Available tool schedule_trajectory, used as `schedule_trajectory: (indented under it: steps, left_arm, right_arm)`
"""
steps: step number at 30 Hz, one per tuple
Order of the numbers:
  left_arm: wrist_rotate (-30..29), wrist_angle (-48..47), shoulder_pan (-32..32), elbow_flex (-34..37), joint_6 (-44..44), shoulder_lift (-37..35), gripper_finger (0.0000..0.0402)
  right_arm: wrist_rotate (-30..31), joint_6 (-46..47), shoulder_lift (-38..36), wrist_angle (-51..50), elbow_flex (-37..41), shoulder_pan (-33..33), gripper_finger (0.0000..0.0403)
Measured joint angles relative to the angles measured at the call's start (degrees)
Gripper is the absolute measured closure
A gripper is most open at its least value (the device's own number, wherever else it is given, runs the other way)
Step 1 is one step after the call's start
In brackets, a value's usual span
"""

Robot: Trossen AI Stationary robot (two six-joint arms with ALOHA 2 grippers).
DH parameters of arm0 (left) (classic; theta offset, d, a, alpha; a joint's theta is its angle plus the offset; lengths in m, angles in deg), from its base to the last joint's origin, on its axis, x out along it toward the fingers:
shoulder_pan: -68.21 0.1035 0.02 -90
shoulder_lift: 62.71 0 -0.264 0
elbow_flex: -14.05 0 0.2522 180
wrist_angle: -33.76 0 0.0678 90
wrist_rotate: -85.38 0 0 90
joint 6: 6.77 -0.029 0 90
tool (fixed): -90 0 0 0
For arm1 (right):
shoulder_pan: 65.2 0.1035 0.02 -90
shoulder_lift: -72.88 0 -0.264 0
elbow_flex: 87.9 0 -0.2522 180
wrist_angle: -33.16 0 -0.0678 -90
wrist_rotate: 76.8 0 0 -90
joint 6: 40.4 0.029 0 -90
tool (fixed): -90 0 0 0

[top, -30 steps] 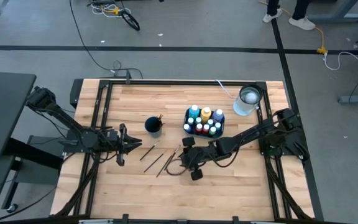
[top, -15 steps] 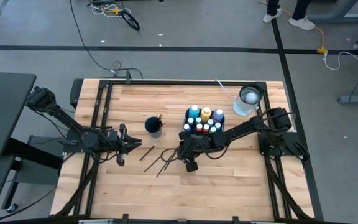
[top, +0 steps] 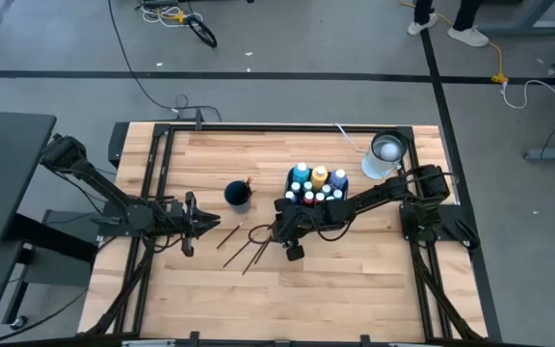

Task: Pick & Place Paint Supplies
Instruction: Put the silver paintbrush into the blue cup

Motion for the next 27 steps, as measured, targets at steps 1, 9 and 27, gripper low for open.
schedule_trajectory:
  steps: [1,9,27]
  left_arm:
    - [0.0,0.0,0.0,0.0,0.0,0.0,0.0329]
    - [0.0,0.0,0.0,0.0,1.0,0.0,0.0329]
    - [0.0,0.0,0.0,0.0,1.2,0.0,0.0329]
  right_arm:
    - [-0.2,0.0,0.0,0.0,0.0,-0.1,0.0220]
    - [-0.4,0.1,0.0,-0.2,0.0,-0.2,0.0220]
    - [-2.8,1.0,0.0,-2.2,0.0,-0.2,0.0220]
